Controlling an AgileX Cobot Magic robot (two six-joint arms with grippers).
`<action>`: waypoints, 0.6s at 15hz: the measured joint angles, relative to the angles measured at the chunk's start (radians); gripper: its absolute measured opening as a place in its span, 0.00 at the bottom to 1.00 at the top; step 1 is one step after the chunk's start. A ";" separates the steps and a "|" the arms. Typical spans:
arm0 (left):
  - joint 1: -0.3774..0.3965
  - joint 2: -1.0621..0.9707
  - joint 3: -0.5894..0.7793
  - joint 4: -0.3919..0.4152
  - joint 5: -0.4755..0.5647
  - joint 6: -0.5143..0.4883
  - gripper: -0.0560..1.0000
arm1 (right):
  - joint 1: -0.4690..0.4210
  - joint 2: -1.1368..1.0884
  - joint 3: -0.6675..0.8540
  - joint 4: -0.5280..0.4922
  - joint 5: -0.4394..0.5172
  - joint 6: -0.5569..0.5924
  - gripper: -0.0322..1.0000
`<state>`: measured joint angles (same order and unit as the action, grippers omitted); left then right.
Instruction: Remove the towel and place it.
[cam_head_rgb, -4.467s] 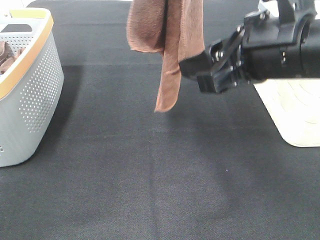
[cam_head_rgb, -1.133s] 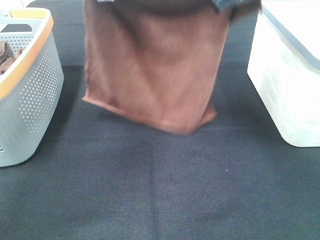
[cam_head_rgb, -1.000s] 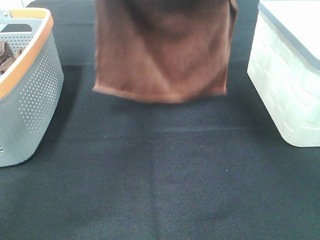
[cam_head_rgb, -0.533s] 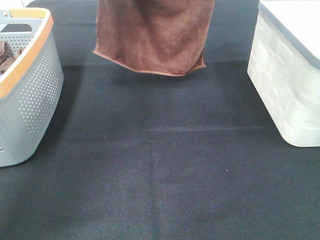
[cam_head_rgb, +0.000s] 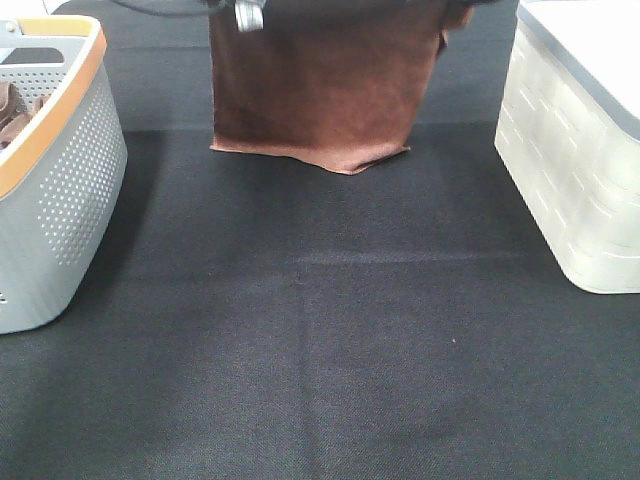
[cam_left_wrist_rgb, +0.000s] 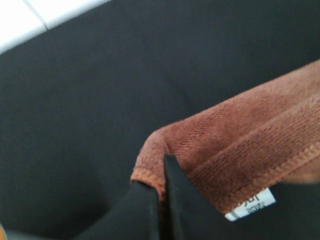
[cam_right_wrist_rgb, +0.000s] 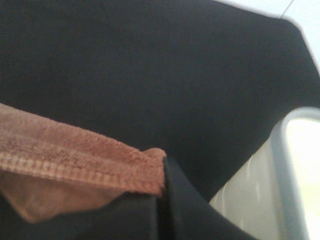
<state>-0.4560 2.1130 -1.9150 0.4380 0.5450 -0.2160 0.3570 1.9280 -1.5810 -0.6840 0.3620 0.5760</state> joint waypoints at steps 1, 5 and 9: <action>-0.005 0.000 0.000 -0.022 0.069 0.000 0.05 | 0.001 0.000 0.000 0.119 0.041 -0.107 0.03; -0.004 0.000 0.000 -0.240 0.407 0.100 0.05 | 0.003 0.000 0.000 0.544 0.324 -0.526 0.03; -0.003 0.000 0.000 -0.388 0.627 0.216 0.05 | 0.002 0.000 0.000 0.645 0.524 -0.576 0.03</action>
<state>-0.4590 2.1130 -1.9150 0.0500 1.1720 0.0000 0.3590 1.9280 -1.5810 -0.0390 0.8860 0.0000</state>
